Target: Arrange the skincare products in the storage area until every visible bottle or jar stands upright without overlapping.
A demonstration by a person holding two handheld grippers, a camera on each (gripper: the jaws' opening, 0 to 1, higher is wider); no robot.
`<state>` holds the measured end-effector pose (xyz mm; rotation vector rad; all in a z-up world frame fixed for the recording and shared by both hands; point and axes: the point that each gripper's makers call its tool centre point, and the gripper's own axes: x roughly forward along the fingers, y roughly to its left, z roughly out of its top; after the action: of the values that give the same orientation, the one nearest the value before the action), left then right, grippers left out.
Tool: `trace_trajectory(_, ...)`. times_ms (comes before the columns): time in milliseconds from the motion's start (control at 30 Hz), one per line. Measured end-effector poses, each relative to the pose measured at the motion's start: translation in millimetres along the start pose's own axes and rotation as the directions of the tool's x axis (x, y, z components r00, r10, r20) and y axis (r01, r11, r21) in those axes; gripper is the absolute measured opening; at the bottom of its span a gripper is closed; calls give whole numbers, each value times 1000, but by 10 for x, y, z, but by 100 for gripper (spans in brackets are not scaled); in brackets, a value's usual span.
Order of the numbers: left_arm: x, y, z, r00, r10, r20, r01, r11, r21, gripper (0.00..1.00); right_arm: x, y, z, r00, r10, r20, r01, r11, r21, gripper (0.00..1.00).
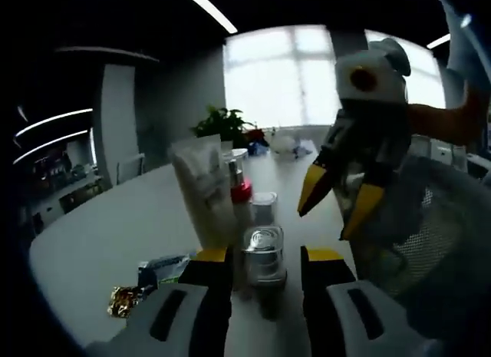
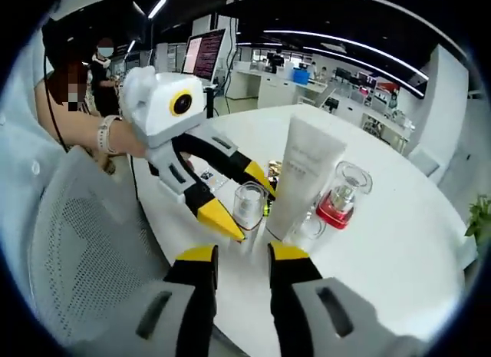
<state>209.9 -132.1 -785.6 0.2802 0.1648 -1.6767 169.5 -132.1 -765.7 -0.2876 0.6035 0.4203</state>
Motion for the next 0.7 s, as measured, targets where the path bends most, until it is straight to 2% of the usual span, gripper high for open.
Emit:
trace_trajectory(133, -35, -5, -157, 999, -6, -39, 5, 1000, -15, 29, -20, -37, 31, 1000, -14, 12, 14, 1000, -3, 26)
trace_trajectory(300, -50, 20, -377, 992, 25, -121, -30, 999, -40, 25, -31, -54, -12, 1000, -18, 8, 18, 1000, 12, 26)
trace_trajectory(433, -54, 0, -413, 992, 28, -126, -37, 997, -71, 19, -34, -56, -60, 1000, -19, 4, 19, 999, 25, 26)
trace_trajectory(700, -84, 30, -492, 982, 56, -178, -76, 992, -103, 19, -36, -82, -123, 1000, -26, -8, 26, 999, 38, 26)
